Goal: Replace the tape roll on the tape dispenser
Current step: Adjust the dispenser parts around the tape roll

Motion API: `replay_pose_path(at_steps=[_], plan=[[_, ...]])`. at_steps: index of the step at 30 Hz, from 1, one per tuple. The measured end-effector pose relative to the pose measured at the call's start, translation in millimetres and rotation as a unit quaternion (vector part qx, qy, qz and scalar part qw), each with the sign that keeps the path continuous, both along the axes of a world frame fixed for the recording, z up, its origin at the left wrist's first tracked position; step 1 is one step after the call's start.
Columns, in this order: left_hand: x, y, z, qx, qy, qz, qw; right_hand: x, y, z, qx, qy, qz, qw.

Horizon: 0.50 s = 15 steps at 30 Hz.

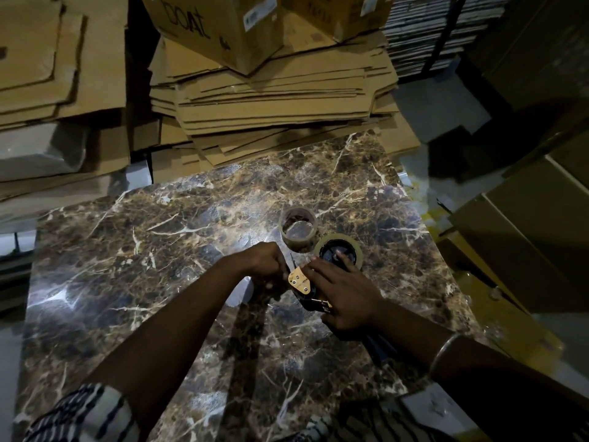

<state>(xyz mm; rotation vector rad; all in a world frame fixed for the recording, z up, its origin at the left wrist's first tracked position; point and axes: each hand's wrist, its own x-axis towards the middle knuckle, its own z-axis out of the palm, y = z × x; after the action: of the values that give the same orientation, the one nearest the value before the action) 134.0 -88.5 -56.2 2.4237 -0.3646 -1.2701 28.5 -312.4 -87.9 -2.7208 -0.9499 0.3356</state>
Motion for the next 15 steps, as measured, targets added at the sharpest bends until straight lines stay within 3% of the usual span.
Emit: replay_pose_path(at_steps=[5,15], plan=[[-1.1,-1.5,-2.0,-0.004,0.041,0.016,0.999,-0.7,0.0,0.2,-0.005,0.002,-0.002,1.000],[-4.7,-7.1,18.0,-0.059,0.228,0.114,0.965,-1.0,0.3,-2.6,-0.017,0.003,-0.006,1.000]])
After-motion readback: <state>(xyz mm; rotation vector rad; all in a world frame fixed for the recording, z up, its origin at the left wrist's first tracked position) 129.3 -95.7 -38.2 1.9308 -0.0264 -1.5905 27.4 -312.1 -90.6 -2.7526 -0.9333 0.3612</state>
